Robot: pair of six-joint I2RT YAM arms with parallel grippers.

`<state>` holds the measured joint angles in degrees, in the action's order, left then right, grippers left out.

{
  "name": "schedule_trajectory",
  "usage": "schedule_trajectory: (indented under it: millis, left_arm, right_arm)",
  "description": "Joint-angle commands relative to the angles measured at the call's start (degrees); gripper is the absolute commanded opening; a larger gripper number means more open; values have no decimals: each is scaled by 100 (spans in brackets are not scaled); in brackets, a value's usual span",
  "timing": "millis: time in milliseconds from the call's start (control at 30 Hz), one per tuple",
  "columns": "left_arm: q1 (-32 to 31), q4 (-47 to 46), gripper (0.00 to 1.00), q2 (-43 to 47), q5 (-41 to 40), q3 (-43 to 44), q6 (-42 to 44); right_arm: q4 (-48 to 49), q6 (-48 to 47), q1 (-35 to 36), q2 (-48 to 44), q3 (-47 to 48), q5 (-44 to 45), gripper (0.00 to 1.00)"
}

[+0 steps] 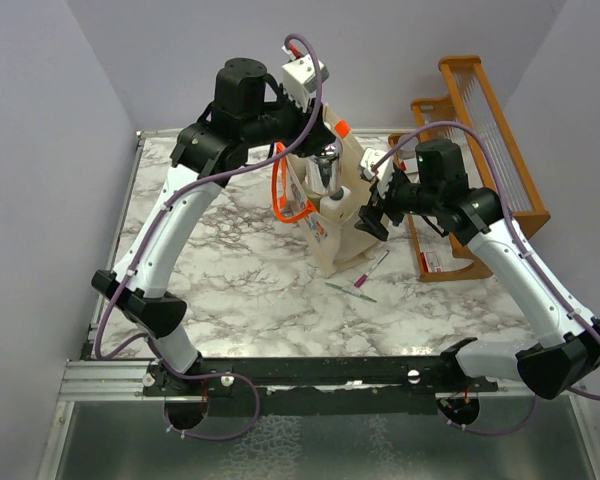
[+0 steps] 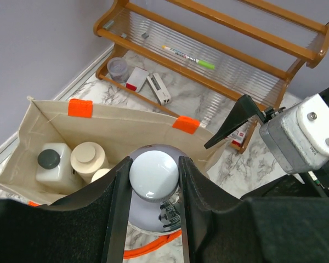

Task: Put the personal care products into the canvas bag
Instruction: Place the care product in the canvas bag.

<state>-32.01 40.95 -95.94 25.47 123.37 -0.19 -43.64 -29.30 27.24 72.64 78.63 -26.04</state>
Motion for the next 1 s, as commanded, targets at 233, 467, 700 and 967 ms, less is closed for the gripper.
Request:
schedule_trajectory:
  millis: [233,467,700,967]
  left_arm:
    - [-42,-1285,0,-56,371,-121,-642]
    - [-42,-1394,0,-70,421,-383,-762]
    - [-42,-1498,0,-53,520,-699,-772]
    - [-42,-1994,0,122,836,-1362,-1012]
  right_arm:
    - [21,-382,-44,157,-70,-128,85]
    - [-11,-524,-44,257,-178,-113,79]
    - [-12,-592,-45,260,-312,-94,70]
    - [-85,-677,-47,207,-401,-96,53]
